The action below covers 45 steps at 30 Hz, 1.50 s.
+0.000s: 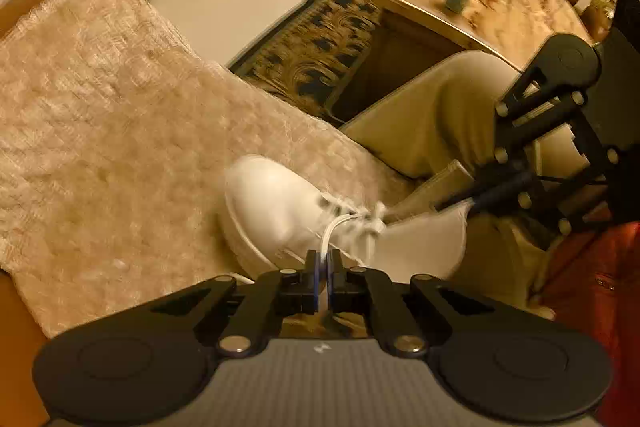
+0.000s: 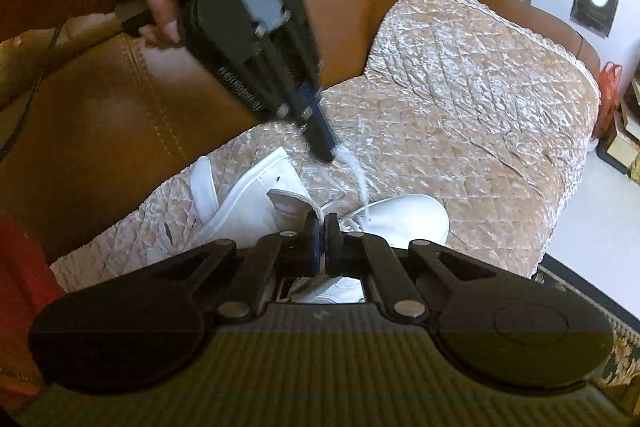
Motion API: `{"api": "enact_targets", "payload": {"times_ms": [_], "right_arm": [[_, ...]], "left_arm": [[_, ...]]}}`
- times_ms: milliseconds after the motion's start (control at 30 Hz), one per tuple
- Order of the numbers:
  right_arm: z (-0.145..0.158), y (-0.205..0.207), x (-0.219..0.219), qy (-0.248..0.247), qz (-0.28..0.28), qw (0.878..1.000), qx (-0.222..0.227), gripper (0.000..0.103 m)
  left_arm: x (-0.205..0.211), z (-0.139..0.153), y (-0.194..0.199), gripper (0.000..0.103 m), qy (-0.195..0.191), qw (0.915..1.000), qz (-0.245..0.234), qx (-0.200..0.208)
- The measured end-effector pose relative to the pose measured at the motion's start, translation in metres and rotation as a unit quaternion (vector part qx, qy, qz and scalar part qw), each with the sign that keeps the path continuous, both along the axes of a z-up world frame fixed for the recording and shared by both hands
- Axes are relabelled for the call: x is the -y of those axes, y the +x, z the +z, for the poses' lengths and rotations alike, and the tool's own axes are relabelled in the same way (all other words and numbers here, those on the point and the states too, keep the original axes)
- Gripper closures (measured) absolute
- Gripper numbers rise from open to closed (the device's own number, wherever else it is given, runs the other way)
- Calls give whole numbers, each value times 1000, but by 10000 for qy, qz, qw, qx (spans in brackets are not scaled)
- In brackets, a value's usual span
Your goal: Lace up shoes with both hands
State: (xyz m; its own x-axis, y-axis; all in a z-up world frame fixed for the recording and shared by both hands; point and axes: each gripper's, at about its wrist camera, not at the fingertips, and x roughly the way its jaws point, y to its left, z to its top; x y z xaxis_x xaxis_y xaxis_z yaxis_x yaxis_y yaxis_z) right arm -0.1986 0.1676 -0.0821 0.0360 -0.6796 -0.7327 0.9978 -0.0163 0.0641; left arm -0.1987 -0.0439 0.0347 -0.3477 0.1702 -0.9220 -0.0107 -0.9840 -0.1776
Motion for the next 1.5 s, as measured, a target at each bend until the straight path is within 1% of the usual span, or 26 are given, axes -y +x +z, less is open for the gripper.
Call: {"api": "enact_targets", "payload": {"times_ms": [100, 333, 433, 567, 733, 900, 1100, 1167, 1333, 1400, 1500], "right_arm": [[0, -6, -3, -34, -109, 9998, 152, 99], [0, -11, -6, -87, -146, 9995, 263, 99], [-1, -12, -6, -104, -145, 9994, 297, 99], [-1, -13, -7, -119, -154, 9993, 320, 99], [-2, -15, -8, -128, -175, 9992, 345, 99], [-2, -16, -8, -129, -183, 9991, 372, 99], [-2, -18, -9, -127, -193, 9990, 391, 99], [-2, -17, -9, -123, -184, 9990, 388, 99], [-2, -17, -7, -86, -147, 9991, 399, 99], [-2, -17, -7, -75, -138, 9990, 407, 99], [-2, -18, -7, -62, -126, 9990, 430, 99]], "left_arm": [[4, -11, -1, 100, 220, 9996, 53, 140], [8, -15, 3, 100, 372, 9989, 35, 287], [6, -15, 5, 100, 448, 9984, -76, 328], [10, -18, 8, 100, 647, 9972, -172, 328], [19, -18, 9, 100, 711, 9969, -230, 260], [20, -21, 5, 100, 985, 9939, -460, 194], [22, -35, -1, 100, 1019, 9931, -487, 313], [21, -40, -4, 100, 958, 9930, -570, 383], [20, -48, -15, 100, 998, 9911, -769, 436], [21, -51, -19, 100, 943, 9910, -823, 481], [18, -53, -25, 100, 917, 9889, -1023, 561]]}}
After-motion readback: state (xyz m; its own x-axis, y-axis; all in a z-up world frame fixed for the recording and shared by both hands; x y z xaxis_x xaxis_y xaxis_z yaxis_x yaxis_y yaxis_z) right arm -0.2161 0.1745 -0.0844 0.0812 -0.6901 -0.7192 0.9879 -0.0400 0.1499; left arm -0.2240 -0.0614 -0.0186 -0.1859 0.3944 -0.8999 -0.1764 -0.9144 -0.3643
